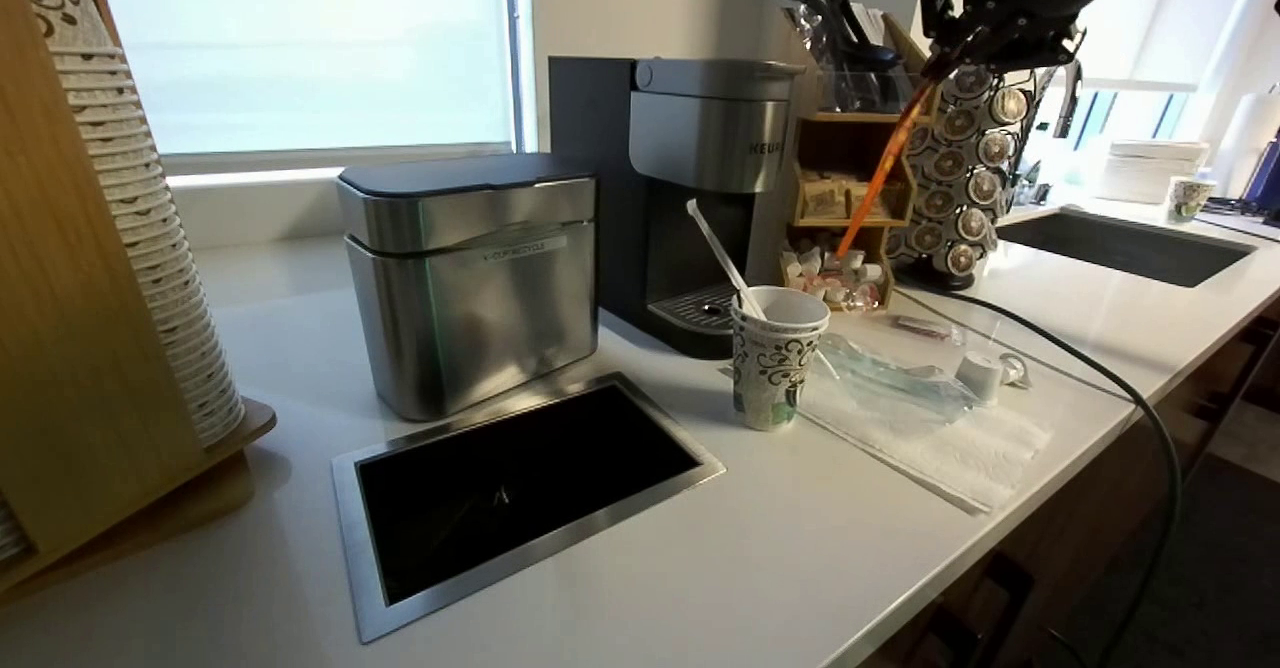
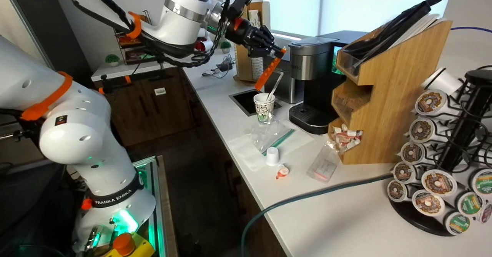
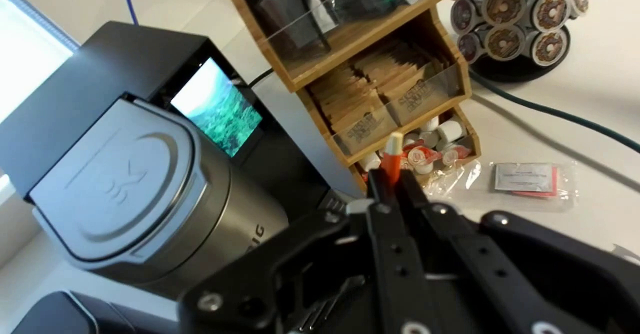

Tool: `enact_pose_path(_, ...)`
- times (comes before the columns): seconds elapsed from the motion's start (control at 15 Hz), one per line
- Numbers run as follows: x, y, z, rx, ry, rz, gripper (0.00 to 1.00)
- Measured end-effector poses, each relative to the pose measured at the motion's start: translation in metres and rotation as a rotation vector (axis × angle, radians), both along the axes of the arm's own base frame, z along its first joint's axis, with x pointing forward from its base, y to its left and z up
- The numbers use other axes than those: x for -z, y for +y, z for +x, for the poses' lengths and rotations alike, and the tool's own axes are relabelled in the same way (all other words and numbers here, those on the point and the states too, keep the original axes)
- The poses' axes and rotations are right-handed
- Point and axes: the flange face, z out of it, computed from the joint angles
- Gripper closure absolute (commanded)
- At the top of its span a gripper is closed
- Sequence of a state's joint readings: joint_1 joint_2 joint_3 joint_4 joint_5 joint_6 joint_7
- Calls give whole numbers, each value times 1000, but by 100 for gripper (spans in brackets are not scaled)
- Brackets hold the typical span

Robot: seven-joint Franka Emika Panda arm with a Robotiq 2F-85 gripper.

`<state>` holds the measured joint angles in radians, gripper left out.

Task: Put the orange object inside the cup

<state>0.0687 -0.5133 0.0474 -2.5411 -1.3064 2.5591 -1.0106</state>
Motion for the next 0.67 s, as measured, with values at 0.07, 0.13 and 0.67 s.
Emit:
enact_pose_path(0.07, 1, 6, 0, -22, 11, -14, 98)
enact_pose_path(0.13, 3, 10, -1, -38, 24, -29, 98)
enact_pose_path(0.67, 15, 23, 1, -101, 29, -186, 98)
